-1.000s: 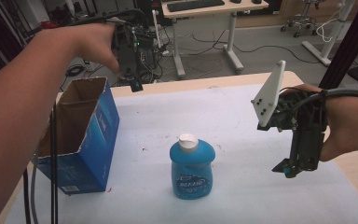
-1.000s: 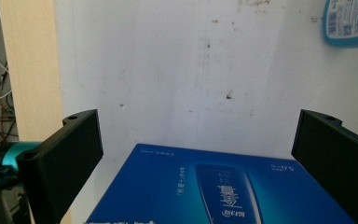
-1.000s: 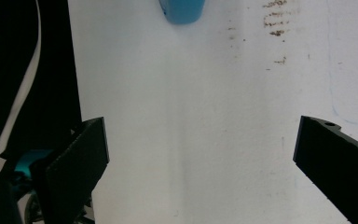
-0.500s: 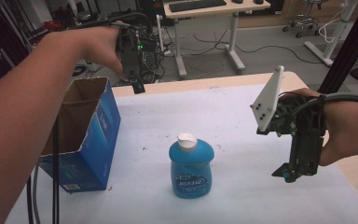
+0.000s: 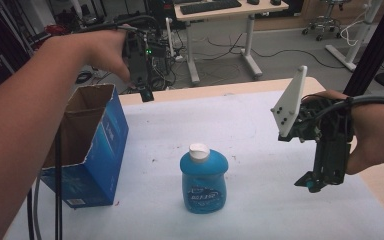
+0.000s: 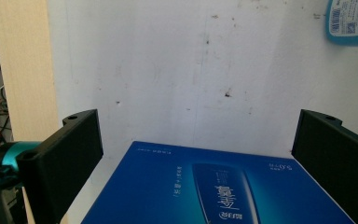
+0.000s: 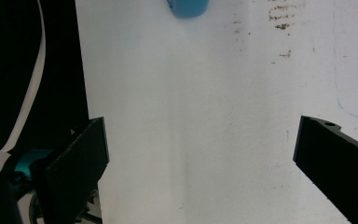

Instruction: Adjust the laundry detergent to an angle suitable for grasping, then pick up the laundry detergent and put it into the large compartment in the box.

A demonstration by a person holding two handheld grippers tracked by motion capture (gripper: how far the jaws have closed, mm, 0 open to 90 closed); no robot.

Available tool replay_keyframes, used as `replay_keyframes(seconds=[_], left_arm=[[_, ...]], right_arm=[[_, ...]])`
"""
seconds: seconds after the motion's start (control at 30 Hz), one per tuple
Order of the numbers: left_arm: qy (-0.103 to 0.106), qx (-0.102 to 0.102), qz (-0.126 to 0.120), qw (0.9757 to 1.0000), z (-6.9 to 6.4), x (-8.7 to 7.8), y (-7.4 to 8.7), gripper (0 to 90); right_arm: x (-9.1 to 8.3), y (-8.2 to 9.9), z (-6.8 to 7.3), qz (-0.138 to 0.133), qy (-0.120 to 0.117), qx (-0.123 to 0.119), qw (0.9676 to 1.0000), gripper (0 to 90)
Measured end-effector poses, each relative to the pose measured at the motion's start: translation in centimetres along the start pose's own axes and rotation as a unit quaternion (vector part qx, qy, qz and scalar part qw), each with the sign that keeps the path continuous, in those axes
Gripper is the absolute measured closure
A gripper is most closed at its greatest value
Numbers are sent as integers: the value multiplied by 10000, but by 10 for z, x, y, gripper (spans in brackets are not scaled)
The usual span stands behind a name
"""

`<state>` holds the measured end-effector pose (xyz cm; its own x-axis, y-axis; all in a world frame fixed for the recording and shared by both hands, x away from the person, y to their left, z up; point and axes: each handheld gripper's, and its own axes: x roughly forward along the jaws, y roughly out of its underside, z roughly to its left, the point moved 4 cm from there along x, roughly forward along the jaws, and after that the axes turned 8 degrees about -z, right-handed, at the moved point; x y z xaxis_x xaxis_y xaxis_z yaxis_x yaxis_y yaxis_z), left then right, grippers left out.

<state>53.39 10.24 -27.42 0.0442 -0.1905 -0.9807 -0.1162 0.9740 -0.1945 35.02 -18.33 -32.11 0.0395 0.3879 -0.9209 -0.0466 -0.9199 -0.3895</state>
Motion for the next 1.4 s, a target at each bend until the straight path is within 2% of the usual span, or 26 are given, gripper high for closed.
replay_keyframes(seconds=[0.37,0.57,0.83,0.97,1.13,1.23,1.4], left_arm=[[16,-1,-87,10000,0,-2,3,17],[-33,141,-57,9999,-7,-6,2,17],[-29,369,-59,9993,-36,-22,-1,17],[60,359,-167,9992,-52,-29,3,17],[36,233,-79,9997,-70,-33,14,17],[88,229,-269,9993,-82,-36,16,17],[198,385,-572,9974,-104,-32,11,17]], right_arm=[[-3,0,-4,-122,62,47,9999,24],[-2,4,-4,-72,42,102,9999,24],[-1,5,-7,-137,88,53,9999,24],[1,7,-6,-113,78,56,9999,24],[-1,10,-6,-145,115,56,9998,24],[-2,11,-6,-150,137,80,9998,24],[2,12,-7,-112,137,18,9998,23]])
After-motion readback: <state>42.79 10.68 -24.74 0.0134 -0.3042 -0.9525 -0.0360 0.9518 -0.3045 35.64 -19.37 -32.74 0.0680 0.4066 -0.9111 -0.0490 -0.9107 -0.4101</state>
